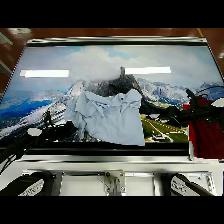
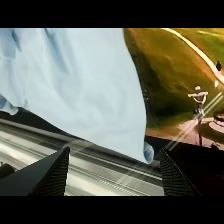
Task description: Fold the shirts.
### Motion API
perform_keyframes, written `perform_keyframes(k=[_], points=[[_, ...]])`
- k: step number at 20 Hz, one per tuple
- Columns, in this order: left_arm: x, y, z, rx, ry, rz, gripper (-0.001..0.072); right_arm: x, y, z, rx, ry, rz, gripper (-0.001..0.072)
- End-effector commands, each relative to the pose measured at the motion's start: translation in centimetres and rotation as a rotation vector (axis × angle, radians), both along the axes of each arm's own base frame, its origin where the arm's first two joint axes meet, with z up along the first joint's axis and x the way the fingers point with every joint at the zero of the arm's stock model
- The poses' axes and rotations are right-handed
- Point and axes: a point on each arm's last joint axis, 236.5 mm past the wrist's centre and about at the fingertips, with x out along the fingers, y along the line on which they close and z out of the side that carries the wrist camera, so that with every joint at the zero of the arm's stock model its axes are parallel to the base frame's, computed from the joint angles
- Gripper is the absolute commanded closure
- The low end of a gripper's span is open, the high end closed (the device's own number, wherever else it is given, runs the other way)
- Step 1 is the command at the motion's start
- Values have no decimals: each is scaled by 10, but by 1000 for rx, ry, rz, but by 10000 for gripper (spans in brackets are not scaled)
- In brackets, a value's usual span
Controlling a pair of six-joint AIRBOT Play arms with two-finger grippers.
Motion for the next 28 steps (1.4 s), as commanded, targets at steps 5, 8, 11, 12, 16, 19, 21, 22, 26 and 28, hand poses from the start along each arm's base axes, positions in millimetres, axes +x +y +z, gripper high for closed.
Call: perform_keyframes(k=[5, 8, 11, 12, 16, 19, 21, 22, 26, 28], points=[[7, -15, 24, -5, -85, -129, 668, -37, 14, -32, 49, 148, -29, 33], [14, -26, 54, -26, -154, -192, 668, -60, 21, -61, 58, 213, -56, 32], [17, -33, 78, -48, -203, -224, 668, -71, 29, -81, 80, 245, -120, 33], [18, -34, 82, -47, -214, -234, 668, -76, 32, -86, 84, 257, -131, 33], [14, -36, 86, -43, -220, -261, 668, -87, 67, -106, 4, 230, -10, 33], [12, -38, 87, -53, -212, -265, 668, -80, 87, -117, -67, 203, -11, 33], [14, -39, 93, -58, -225, -269, 668, -80, 100, -122, -61, 224, -24, 41], [17, -39, 99, -60, -238, -271, 668, -80, 108, -124, -47, 230, -26, 149], [35, -28, 138, -27, -335, -317, 669, -54, 120, -100, 9, 142, -36, 644], [43, -6, 173, 58, -406, -361, 669, -18, 116, -49, 26, -56, 20, 645]])
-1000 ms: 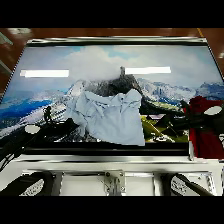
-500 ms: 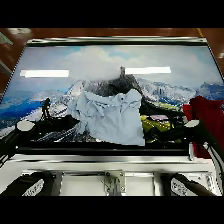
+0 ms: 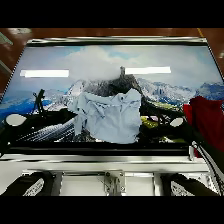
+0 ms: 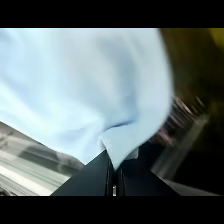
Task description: Fold the shirts.
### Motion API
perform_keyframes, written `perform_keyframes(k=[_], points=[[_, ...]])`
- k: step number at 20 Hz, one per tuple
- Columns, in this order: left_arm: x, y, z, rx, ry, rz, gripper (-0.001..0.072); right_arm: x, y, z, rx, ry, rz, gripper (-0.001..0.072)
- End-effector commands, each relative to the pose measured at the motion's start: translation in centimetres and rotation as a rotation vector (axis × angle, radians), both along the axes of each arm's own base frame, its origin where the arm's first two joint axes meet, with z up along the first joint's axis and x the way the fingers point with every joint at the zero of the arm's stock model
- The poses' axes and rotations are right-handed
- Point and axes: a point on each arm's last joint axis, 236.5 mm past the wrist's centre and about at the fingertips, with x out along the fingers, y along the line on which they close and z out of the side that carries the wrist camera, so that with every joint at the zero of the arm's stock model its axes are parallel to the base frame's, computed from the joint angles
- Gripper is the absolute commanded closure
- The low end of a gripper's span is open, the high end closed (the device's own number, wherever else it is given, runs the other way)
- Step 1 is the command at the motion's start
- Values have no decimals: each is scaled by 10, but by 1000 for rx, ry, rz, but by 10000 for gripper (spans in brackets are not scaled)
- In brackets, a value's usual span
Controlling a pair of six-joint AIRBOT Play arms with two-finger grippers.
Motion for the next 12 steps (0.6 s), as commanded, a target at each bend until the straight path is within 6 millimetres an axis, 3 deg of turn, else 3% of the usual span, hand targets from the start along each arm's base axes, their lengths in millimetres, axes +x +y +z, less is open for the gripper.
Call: perform_keyframes(k=[1, 3, 5, 6, 8, 10, 12], points=[[8, 31, 57, 120, -131, -60, 669, 52, -1, 80, 28, -301, 61, 644], [10, 58, 131, 214, -291, -43, 669, 95, -22, 186, -14, -644, 41, 645], [-1, 80, 233, 292, -530, 40, 669, 114, -56, 322, -83, -1003, -90, 645], [-15, 88, 289, 330, -660, 97, 669, 107, -72, 392, -109, -1170, -167, 645], [-59, 92, 383, 390, -886, 203, 669, 69, -84, 495, -158, -1407, -217, 645], [-108, 85, 449, 445, -1060, 278, 669, 26, -80, 558, -207, -1555, -202, 645], [-147, 79, 487, 504, -1162, 350, 669, -9, -73, 590, -286, -1634, -152, 645]])
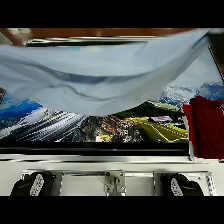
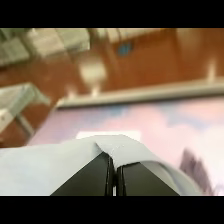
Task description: Fold the shirts.
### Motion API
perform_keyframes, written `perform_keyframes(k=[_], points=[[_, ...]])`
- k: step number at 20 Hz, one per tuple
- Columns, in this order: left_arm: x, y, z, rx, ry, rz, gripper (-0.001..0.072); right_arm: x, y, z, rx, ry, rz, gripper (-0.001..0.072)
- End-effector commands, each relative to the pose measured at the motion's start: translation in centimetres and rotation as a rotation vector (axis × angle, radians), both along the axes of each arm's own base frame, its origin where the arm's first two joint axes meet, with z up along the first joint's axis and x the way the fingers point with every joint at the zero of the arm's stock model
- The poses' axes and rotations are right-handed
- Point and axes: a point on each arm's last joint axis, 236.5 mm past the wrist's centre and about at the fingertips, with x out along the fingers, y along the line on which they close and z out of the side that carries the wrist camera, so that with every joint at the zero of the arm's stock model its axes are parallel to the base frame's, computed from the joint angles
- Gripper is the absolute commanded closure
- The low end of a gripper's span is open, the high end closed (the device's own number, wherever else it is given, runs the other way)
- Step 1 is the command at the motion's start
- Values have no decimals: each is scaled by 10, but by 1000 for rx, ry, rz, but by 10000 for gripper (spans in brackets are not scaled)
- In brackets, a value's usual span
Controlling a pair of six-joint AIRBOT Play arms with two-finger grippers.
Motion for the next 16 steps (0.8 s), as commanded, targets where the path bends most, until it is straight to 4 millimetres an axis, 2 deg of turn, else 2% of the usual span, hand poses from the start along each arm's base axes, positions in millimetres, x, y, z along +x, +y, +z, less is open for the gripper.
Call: perform_keyframes(k=[1, 3, 5, 7, 10, 12, 14, 16], points=[[-81, -8, 78, 75, -225, 153, 669, -76, 4, 81, -153, -195, -64, 645], [-99, 6, 77, 85, -203, 268, 669, -93, -6, 83, -219, -160, -134, 645], [-103, 22, 53, 109, -98, 344, 669, -101, -21, 71, -233, -72, -202, 645], [-100, 30, 23, 132, 27, 366, 669, -104, -29, 46, -263, 39, -224, 645], [-91, 35, -10, 155, 149, 349, 669, -106, -42, -19, -295, 335, -222, 645], [-75, 43, -38, 131, 236, 338, 669, -105, -51, -63, -304, 551, -211, 645], [-53, 55, -79, 89, 356, 324, 669, -87, -59, -98, -297, 685, -191, 645], [-26, 69, -130, 29, 477, 314, 668, -55, -65, -137, -261, 784, -175, 645]])
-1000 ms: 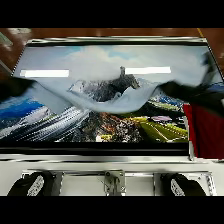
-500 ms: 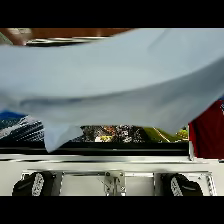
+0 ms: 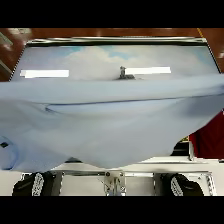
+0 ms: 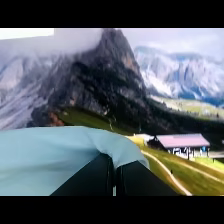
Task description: Fold the shirts.
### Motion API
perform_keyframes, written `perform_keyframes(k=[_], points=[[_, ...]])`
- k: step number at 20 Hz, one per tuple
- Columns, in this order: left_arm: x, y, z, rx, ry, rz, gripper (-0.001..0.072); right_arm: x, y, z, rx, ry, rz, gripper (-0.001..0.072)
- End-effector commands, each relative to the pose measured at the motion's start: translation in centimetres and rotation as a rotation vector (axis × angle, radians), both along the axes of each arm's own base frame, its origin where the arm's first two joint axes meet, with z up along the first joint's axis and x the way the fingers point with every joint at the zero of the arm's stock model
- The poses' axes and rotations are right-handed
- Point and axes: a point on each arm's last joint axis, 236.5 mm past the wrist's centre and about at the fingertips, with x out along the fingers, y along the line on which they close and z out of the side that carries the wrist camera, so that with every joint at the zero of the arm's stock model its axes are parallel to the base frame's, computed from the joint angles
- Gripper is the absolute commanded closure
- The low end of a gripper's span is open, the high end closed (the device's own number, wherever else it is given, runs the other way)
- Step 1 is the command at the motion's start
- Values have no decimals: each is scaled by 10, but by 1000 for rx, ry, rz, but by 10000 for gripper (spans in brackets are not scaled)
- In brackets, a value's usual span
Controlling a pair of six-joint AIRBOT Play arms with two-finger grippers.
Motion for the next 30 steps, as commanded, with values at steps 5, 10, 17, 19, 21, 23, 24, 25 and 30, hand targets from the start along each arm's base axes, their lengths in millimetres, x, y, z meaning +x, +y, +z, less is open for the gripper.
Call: perform_keyframes(k=[5, 10, 17, 19, 21, 23, 24, 25, 30], points=[[110, 37, -148, -228, 202, -40, 668, 141, -30, -171, 204, 231, -117, 645], [208, 53, -211, -314, 219, -17, 668, 250, -36, -230, 450, 141, -213, 645], [265, -35, -352, -354, 502, -159, 667, 251, 7, -348, 385, 424, -193, 645], [259, -53, -382, -418, 597, -149, 667, 246, 20, -365, 359, 474, -172, 644], [256, -52, -386, -444, 627, -136, 558, 249, 23, -358, 378, 461, -173, 423], [243, -38, -375, -454, 693, -152, 160, 242, 12, -338, 353, 468, -130, 82], [231, -24, -370, -442, 749, -160, 188, 232, -1, -326, 298, 479, -82, 82], [215, -7, -367, -425, 810, -156, 188, 217, -19, -318, 230, 512, -55, 83], [82, 37, -405, -451, 1113, -109, 314, 92, -119, -320, -3, 886, -140, 149]])
